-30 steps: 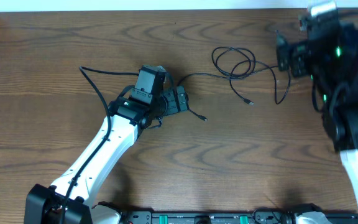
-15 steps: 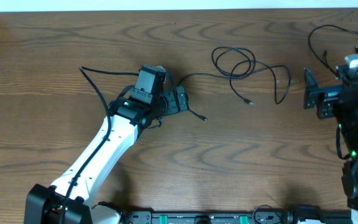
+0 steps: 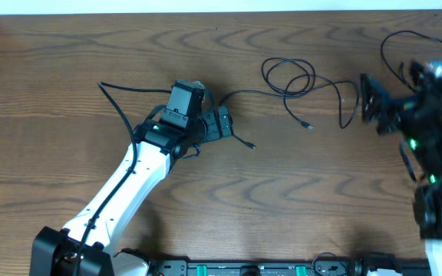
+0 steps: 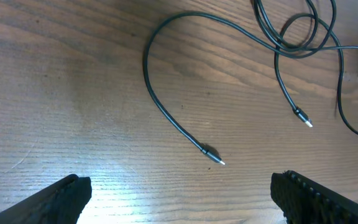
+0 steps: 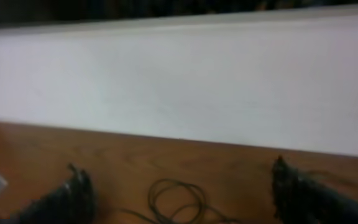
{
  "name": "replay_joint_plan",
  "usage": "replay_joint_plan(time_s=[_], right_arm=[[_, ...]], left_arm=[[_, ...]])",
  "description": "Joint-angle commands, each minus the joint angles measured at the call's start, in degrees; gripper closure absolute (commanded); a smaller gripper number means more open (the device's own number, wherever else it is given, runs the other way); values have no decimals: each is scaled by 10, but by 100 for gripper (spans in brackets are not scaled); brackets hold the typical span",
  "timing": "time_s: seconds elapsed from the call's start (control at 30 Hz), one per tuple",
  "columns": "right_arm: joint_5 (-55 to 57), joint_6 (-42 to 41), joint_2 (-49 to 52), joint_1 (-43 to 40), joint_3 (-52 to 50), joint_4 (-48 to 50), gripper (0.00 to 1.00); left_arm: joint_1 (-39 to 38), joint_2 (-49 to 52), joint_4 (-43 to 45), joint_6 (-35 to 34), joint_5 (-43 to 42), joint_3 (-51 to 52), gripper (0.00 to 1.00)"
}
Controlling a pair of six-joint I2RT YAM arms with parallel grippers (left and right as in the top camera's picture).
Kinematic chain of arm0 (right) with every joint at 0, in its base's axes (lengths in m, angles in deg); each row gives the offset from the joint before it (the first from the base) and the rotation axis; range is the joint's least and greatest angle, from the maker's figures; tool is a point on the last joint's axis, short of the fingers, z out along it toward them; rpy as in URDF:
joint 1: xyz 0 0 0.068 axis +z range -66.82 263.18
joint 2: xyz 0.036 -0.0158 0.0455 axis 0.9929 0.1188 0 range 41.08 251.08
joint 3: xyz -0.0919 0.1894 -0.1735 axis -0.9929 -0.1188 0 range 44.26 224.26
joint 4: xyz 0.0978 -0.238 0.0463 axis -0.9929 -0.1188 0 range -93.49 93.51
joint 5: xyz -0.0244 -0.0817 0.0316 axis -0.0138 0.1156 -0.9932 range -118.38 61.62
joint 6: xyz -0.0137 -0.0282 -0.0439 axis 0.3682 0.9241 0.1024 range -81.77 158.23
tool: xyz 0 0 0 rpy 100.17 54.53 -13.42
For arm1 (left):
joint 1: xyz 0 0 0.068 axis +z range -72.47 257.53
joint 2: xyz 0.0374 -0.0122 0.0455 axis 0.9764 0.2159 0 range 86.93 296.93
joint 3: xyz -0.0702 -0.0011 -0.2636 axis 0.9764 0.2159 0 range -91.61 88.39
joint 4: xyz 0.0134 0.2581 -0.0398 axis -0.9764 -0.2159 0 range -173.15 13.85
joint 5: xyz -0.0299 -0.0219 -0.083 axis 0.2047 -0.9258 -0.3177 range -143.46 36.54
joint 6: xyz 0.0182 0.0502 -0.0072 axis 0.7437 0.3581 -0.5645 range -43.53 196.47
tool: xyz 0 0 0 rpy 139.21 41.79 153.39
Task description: Untangle cables
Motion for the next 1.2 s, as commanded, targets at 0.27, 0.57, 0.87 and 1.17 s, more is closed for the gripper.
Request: replay_joint_plan(time_s=[0.27,0.57,0.87,1.17], right_arm=[[95,-74,274,90,-9,217,76],[129,-104,377,187,-7,197,99],[50,-194,446,216,7,198,99],[-3,-184,545,216,163,31,99]], left_arm=[[2,4,-2,1,6,-2,1],[2,4,-2,1,6,-2,1],[2,4,-2,1,6,-2,0],[2,4,-2,1,6,-2,1]])
